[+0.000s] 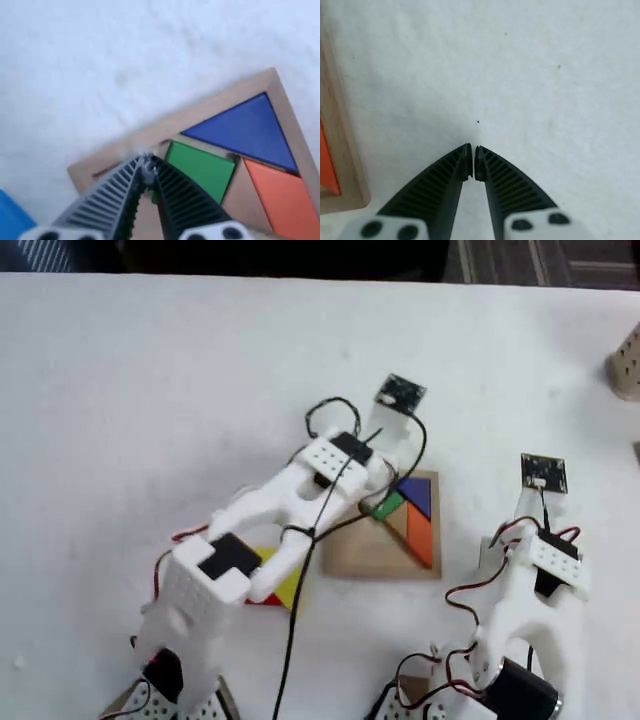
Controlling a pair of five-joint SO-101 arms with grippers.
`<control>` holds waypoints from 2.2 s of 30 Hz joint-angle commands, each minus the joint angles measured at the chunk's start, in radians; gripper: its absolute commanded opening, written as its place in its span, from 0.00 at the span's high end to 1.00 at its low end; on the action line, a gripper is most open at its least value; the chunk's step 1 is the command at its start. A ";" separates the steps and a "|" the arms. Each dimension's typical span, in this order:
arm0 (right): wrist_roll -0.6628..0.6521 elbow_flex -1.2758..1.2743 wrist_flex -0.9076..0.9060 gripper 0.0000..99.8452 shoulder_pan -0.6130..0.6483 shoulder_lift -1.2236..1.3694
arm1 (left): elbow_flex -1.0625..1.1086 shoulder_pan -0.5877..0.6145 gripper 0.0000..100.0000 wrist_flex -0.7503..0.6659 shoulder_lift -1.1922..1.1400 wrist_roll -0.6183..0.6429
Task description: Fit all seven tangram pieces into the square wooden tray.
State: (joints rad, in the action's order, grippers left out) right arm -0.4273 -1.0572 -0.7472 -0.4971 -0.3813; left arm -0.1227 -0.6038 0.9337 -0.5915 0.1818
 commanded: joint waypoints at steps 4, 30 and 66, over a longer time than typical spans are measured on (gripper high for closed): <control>-0.012 0.003 0.016 0.98 0.013 -0.030 | -0.060 -0.090 0.98 0.051 0.005 0.017; -0.012 0.003 0.016 0.98 0.013 -0.030 | 0.209 -0.252 0.98 0.198 0.278 -0.061; -0.012 0.003 0.016 0.98 0.028 -0.030 | -0.187 -0.139 0.98 0.331 0.030 0.091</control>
State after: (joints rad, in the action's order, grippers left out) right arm -0.4273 -1.0572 -0.7472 -0.4787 -0.3813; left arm -0.3145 -0.8155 1.3203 -0.6360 0.2647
